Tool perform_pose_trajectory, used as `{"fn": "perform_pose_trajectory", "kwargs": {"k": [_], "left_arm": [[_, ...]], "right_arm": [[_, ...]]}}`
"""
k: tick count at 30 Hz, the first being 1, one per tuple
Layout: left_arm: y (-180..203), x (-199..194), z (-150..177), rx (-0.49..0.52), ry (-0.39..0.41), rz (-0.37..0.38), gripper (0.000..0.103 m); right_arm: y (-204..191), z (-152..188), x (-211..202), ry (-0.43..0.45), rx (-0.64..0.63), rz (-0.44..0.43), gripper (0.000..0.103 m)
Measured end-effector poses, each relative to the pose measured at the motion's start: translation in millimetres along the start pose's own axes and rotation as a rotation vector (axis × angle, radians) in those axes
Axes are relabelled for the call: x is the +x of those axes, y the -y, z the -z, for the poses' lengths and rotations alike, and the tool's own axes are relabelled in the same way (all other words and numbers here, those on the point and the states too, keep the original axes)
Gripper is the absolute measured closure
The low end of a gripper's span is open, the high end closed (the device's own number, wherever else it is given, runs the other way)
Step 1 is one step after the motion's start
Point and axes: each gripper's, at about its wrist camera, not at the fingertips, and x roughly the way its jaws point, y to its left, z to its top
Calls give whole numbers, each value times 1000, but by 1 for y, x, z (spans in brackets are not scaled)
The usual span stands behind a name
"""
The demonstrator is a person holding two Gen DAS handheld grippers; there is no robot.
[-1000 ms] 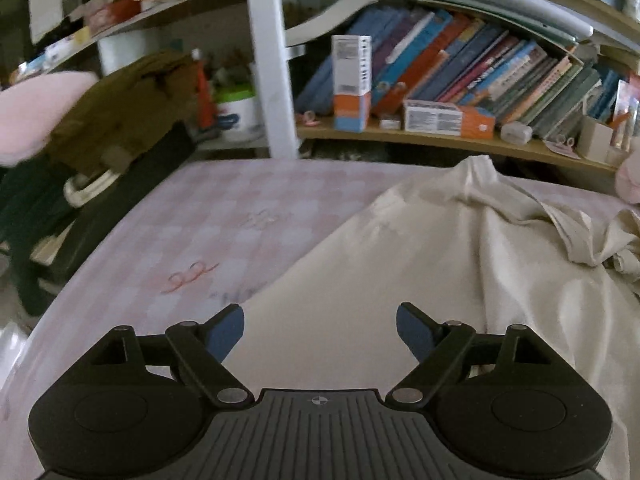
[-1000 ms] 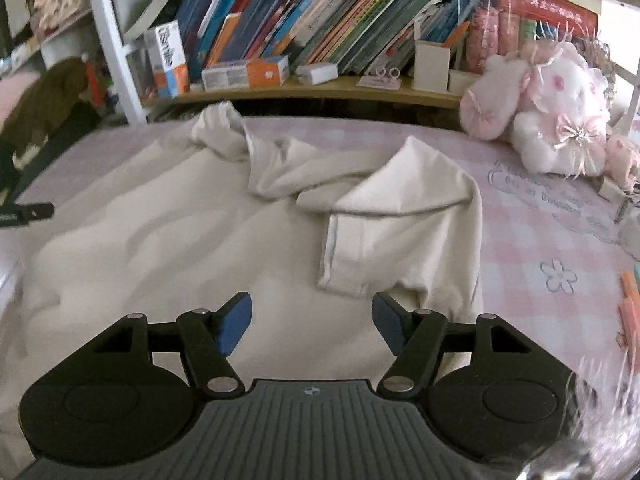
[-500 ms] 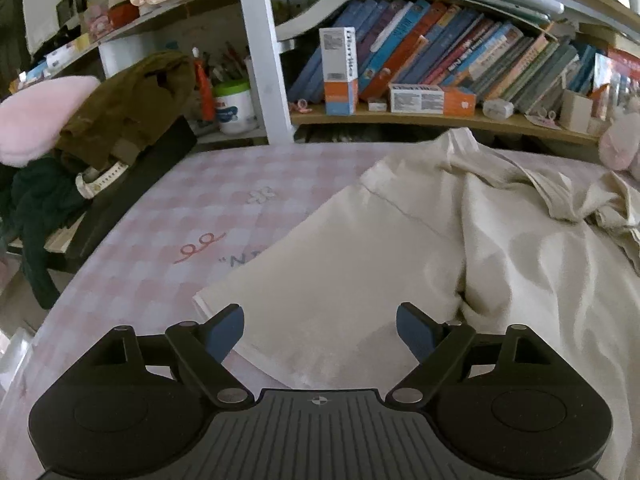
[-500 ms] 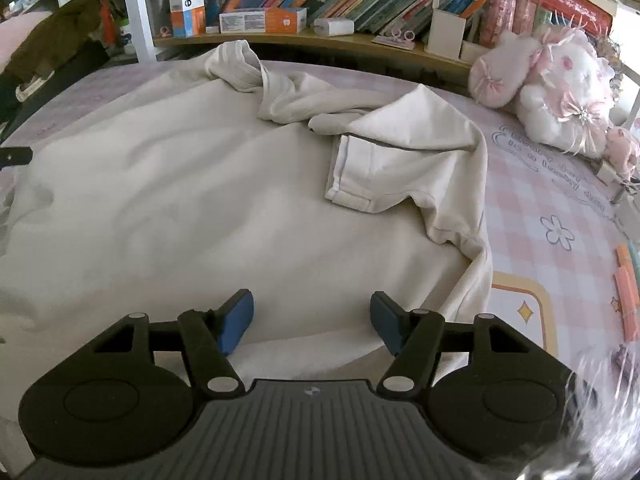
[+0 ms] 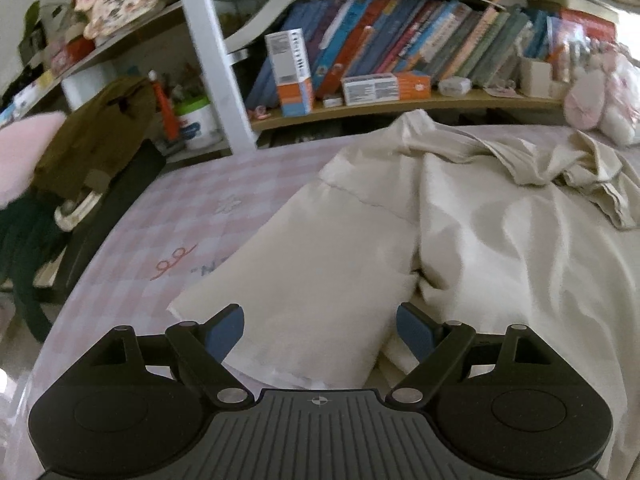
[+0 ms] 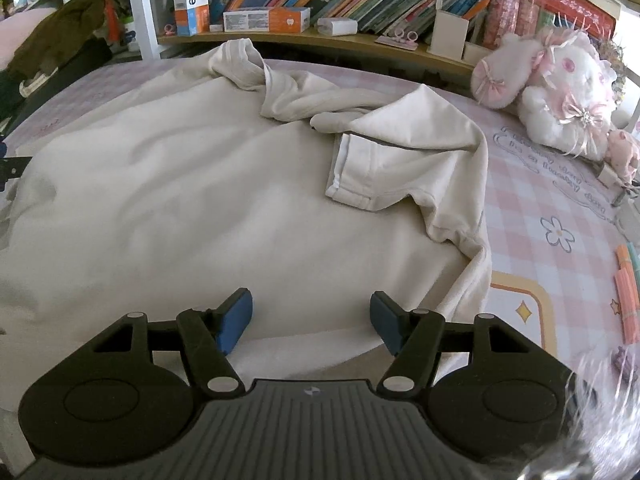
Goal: Fold clothes
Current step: 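Lower the sweatshirt onto the mat and open both tools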
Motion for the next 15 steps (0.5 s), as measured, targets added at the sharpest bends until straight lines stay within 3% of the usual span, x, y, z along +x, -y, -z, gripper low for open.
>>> {"fn": "perform_pose_trajectory", "kwargs": {"k": [5,10,15], "left_arm": [[9,5,-1,68,12,7,17],[-21,16,-6,-21,8,-9,17],[-71,40,1,-182,-60,-102,22]], "right_arm": [[-1,0,-1,-6,2,2,40],[-2,0,-2,-8,10,9,40],[-3,1,-1,-9,22,26,39]]}}
